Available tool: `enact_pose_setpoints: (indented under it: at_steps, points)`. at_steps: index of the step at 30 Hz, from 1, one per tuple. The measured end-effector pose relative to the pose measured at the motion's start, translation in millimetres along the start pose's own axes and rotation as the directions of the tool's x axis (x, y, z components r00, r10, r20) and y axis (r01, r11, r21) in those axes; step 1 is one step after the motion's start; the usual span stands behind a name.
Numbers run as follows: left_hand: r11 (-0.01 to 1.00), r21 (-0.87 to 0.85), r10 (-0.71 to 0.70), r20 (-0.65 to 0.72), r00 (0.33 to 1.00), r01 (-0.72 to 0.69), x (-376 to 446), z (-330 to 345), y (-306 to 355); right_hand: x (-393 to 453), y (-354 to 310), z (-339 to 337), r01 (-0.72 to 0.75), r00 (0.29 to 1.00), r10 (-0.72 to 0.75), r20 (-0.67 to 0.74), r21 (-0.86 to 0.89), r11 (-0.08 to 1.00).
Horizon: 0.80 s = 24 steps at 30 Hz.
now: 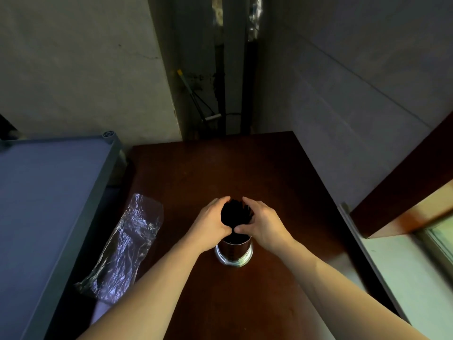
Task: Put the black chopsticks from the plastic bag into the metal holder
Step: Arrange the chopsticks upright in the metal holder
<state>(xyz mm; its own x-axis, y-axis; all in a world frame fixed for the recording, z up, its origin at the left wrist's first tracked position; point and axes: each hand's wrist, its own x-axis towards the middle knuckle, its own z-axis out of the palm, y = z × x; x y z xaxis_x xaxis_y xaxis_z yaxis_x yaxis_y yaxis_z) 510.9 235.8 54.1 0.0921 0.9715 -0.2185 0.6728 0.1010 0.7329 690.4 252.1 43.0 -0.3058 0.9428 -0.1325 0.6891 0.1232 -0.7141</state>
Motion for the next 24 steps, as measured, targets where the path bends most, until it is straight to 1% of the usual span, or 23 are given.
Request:
enact_pose_setpoints:
  at_steps: [5, 7, 10, 14, 19, 21, 24]
  points:
    - [0.999, -0.044, -0.004, -0.067, 0.998, 0.001, 3, 2, 3, 6, -9, 0, 0.004, 0.997, -0.004, -0.081, -0.01, 1.0]
    - [1.0, -0.026, -0.006, -0.092, 0.996, 0.004, 4, 2, 5, 7, -11, -4, 0.018, 0.996, -0.018, -0.092, -0.002, 1.0]
    - [1.0, 0.002, 0.003, -0.109, 0.994, -0.003, 4, -2, 10, 10, -14, -12, 0.07, 0.996, -0.072, -0.052, -0.054, 0.996]
    - [0.996, 0.081, 0.04, -0.074, 0.996, -0.034, 6, -11, 17, 18, -22, -24, 0.149, 0.989, -0.144, 0.045, -0.145, 0.978]
    - [0.975, 0.213, 0.071, -0.056, 0.996, -0.057, 12, -20, 26, 29, -35, -36, 0.269, 0.961, -0.234, 0.149, -0.302, 0.915]
    - [0.972, 0.227, 0.072, -0.054, 0.996, -0.058, 13, -21, 29, 31, -36, -36, 0.288, 0.956, -0.249, 0.158, -0.316, 0.904]
    - [0.97, 0.226, 0.107, -0.08, 0.991, -0.087, 11, -20, 27, 30, -33, -35, 0.268, 0.962, -0.24, 0.131, -0.287, 0.92]
